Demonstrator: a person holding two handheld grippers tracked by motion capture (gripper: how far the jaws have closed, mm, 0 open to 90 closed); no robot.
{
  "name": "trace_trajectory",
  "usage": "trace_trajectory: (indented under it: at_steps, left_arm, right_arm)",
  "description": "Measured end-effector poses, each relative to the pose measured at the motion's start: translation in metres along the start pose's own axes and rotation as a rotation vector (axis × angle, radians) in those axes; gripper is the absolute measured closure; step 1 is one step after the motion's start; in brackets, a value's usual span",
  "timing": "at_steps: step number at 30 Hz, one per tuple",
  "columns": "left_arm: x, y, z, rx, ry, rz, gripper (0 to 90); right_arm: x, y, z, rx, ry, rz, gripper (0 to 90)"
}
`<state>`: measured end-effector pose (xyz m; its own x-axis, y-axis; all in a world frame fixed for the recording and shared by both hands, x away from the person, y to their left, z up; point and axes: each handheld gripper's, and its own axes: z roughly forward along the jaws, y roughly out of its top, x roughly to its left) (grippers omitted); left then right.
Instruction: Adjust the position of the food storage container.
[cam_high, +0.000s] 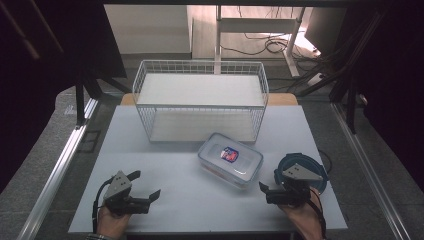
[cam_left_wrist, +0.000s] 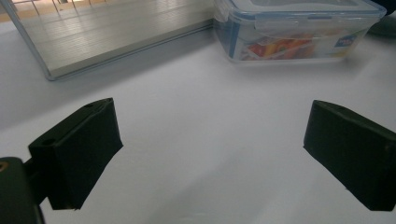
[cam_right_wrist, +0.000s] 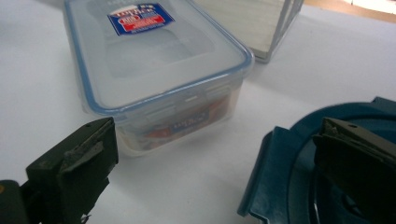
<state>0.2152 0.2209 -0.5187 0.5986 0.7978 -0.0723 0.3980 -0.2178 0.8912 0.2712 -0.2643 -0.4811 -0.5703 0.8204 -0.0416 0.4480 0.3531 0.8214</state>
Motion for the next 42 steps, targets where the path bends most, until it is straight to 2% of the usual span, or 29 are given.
trace_trajectory:
  at_steps: [2, 5, 6, 7, 8, 9, 10, 11, 12, 13, 14, 16, 18, 21, 22, 26, 31, 35, 36, 37, 38, 40, 41, 42]
  left_arm:
    - [0.000, 0.000, 0.000, 0.000, -0.002, 0.002, 3.1]
    - [0.000, -0.001, 0.002, 0.004, -0.003, 0.006, 3.1]
    - [0.000, -0.001, 0.002, 0.005, -0.003, 0.007, 3.1]
    - [0.000, -0.001, 0.002, 0.005, -0.003, 0.008, 3.1]
    - [0.000, -0.001, 0.002, 0.006, -0.002, 0.010, 3.1]
    - [0.000, -0.001, 0.002, 0.006, -0.002, 0.010, 3.1]
    - [0.000, -0.001, 0.002, 0.006, -0.002, 0.010, 3.1]
    - [0.000, -0.001, 0.002, 0.006, -0.002, 0.010, 3.1]
    - [0.000, -0.001, 0.002, 0.007, -0.002, 0.011, 3.1]
    - [0.000, -0.001, 0.002, 0.007, -0.002, 0.011, 3.1]
    - [0.000, -0.001, 0.002, 0.008, -0.001, 0.012, 3.1]
    - [-0.001, -0.001, 0.003, 0.008, -0.001, 0.014, 3.1]
    - [-0.001, -0.001, 0.003, 0.010, 0.001, 0.016, 3.1]
    - [-0.001, -0.001, 0.003, 0.013, 0.001, 0.016, 3.1]
    - [-0.001, -0.001, 0.003, 0.015, 0.002, 0.017, 3.1]
    - [-0.001, -0.001, 0.003, 0.017, 0.002, 0.013, 3.1]
    - [0.000, -0.002, 0.003, 0.032, 0.010, 0.010, 3.1]
    - [-0.001, -0.002, 0.004, 0.047, 0.018, 0.005, 3.2]
    - [-0.001, -0.002, 0.005, 0.069, 0.031, -0.007, 3.0]
    - [-0.001, -0.002, 0.005, 0.069, 0.031, -0.007, 2.2]
    - [-0.001, -0.001, 0.006, 0.087, 0.039, -0.021, 1.2]
    - [0.001, 0.001, 0.011, 0.112, 0.036, -0.052, 0.7]
    - [0.004, 0.006, 0.014, 0.102, 0.031, -0.083, 1.1]
    - [0.004, 0.006, 0.014, 0.102, 0.031, -0.083, 1.4]
  right_arm:
    - [0.000, 0.000, -0.001, -0.002, -0.003, 0.003, 4.6]
    - [-0.001, 0.002, -0.005, 0.002, -0.006, 0.010, 16.4]
    - [-0.002, 0.003, -0.008, 0.015, 0.002, -0.003, 31.4]
    - [-0.002, 0.003, -0.008, 0.015, 0.002, -0.003, 31.4]
    - [-0.002, 0.004, -0.012, 0.027, 0.007, -0.018, 51.4]
    - [-0.002, 0.004, -0.012, 0.027, 0.007, -0.018, 51.4]
    - [-0.002, 0.004, -0.013, 0.029, 0.019, -0.023, 56.8]
    - [-0.001, 0.005, -0.015, 0.031, 0.020, -0.028, 65.2]
    - [0.002, 0.006, -0.017, 0.050, 0.047, -0.045, 77.3]
    - [0.002, 0.006, -0.017, 0.050, 0.047, -0.045, 77.3]
    - [0.003, 0.006, -0.016, 0.065, 0.049, -0.052, 81.2]
    - [0.004, 0.004, -0.011, 0.126, 0.044, -0.049, 88.1]
    - [0.001, -0.001, -0.007, 0.184, 0.029, -0.037, 89.2]
    - [-0.002, -0.001, -0.007, 0.178, 0.045, -0.020, 89.4]
    - [-0.001, 0.000, -0.007, 0.190, 0.025, -0.060, 89.5]
    - [-0.005, 0.000, -0.006, 0.182, 0.031, -0.044, 89.5]
    - [-0.017, 0.002, -0.002, 0.180, -0.010, -0.040, 89.5]
    - [-0.023, 0.003, 0.000, 0.177, -0.023, -0.030, 89.5]
    - [-0.022, 0.004, 0.002, 0.180, -0.033, -0.027, 89.4]
    - [-0.022, 0.004, 0.002, 0.180, -0.033, -0.027, 89.4]
    - [-0.020, 0.004, 0.003, 0.182, -0.048, -0.029, 89.3]
    - [-0.020, 0.004, 0.003, 0.181, -0.048, -0.025, 89.3]
    - [-0.020, 0.005, 0.004, 0.170, -0.015, 0.009, 89.3]
    - [-0.020, 0.005, 0.004, 0.170, -0.015, 0.009, 89.3]
